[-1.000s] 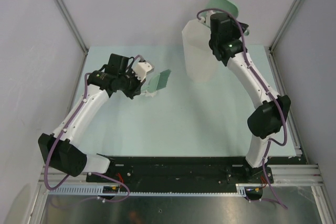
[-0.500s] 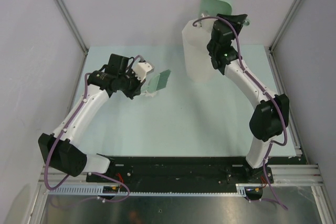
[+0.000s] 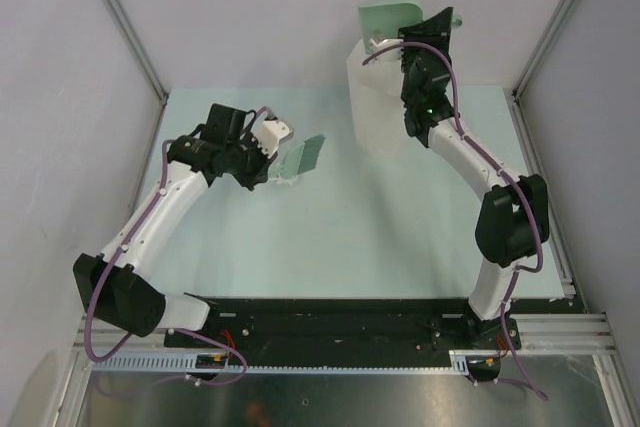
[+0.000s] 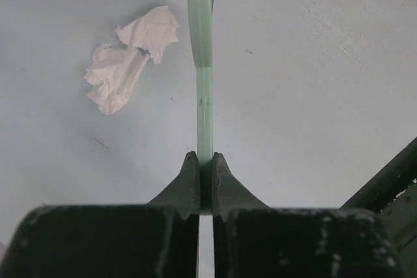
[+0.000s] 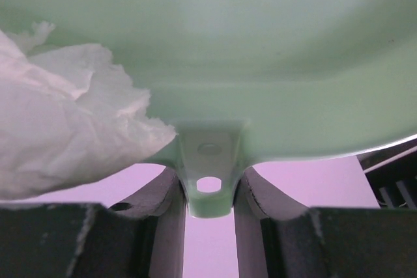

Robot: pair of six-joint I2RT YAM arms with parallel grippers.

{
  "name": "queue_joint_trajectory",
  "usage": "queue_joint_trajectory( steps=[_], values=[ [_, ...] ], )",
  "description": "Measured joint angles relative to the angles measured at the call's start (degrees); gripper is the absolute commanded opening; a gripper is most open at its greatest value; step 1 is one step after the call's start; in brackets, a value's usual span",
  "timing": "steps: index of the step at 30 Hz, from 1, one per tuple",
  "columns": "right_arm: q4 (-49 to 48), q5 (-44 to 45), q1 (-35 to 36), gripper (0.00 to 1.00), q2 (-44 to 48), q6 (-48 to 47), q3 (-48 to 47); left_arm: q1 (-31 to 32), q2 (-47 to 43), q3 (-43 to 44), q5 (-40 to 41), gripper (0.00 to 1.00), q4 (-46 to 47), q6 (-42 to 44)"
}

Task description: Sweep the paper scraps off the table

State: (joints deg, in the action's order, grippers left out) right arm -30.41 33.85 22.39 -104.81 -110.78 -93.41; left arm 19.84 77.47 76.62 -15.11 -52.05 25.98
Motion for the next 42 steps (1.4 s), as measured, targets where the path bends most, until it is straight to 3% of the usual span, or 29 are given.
queue_joint_trajectory(
  steps=[6, 12, 22, 31, 42],
  values=[
    [-1.2, -5.2, -1.3, 0.03, 0.0, -0.8, 2.1, 0.0, 0.0, 0.0, 0.2, 0.0, 0.0, 0.1],
    [-10.7, -11.6, -3.9, 0.03, -1.1, -2.1, 8.1, 0.0, 0.0, 0.0, 0.4, 0.0, 0.0, 0.1],
    [-16.6, -18.0, -6.8, 0.02, -2.0, -2.8, 8.2, 0.0, 1.3, 0.1, 1.5, 0.0, 0.0, 1.0],
    [-0.4, -18.8, -4.5, 0.02, 2.2, -3.1, 10.0, 0.0, 3.4, 0.9, 1.4, 0.0, 0.0, 1.0],
    [7.5, -14.3, -4.9, 0.0, 5.0, -3.3, 4.6, 0.0, 3.4, 0.9, 1.2, 0.0, 0.0, 1.0]
  ],
)
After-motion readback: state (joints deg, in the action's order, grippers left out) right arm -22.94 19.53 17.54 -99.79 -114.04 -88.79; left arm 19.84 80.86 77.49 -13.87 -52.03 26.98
